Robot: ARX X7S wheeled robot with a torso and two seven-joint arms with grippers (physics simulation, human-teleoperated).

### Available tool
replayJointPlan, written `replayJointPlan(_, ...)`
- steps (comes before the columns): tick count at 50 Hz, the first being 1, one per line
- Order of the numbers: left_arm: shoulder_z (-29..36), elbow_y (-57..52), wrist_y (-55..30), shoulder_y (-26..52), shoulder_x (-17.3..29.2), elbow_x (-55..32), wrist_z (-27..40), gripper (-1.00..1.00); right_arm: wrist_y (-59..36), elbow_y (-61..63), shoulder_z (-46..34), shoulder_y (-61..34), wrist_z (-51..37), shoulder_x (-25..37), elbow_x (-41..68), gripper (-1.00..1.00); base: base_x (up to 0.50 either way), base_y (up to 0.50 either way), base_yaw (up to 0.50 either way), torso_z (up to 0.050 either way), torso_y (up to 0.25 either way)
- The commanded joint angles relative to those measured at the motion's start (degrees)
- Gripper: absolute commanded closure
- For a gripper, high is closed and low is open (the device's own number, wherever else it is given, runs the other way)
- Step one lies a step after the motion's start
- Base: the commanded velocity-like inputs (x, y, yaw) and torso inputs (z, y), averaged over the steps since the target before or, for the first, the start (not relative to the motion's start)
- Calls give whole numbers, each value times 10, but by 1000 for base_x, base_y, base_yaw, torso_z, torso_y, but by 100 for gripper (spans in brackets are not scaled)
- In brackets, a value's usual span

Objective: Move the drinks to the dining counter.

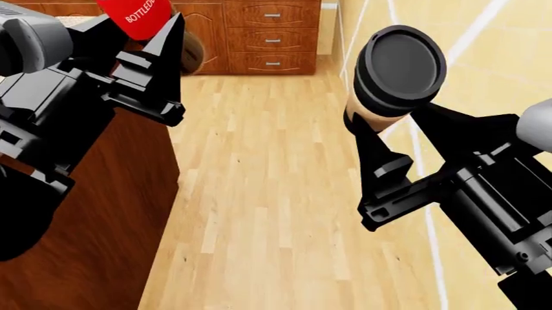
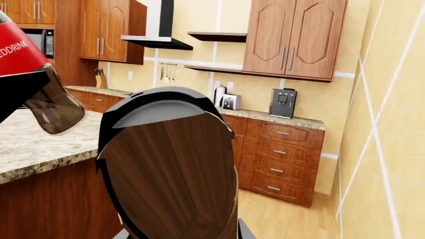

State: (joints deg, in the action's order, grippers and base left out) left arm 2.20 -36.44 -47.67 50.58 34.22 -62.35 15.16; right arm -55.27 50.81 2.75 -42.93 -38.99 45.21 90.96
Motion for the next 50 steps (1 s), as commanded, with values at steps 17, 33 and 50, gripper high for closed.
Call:
replayJointPlan(17, -11, -3, 8, -1, 4, -5, 9, 100, -4, 3, -2, -13, 1, 3, -11, 100, -500, 24, 0, 1, 0)
replayJointPlan(33, -12, -1, 12, -4, 7, -6, 9, 100, -1, 12, 5, -6, 5, 8, -28, 100, -357, 87, 0, 1, 0)
replayJointPlan(50, -20, -9, 5, 10, 14, -27, 22, 100, -7, 13, -13, -34, -9, 8, -23, 100, 2, 451, 0, 0, 0)
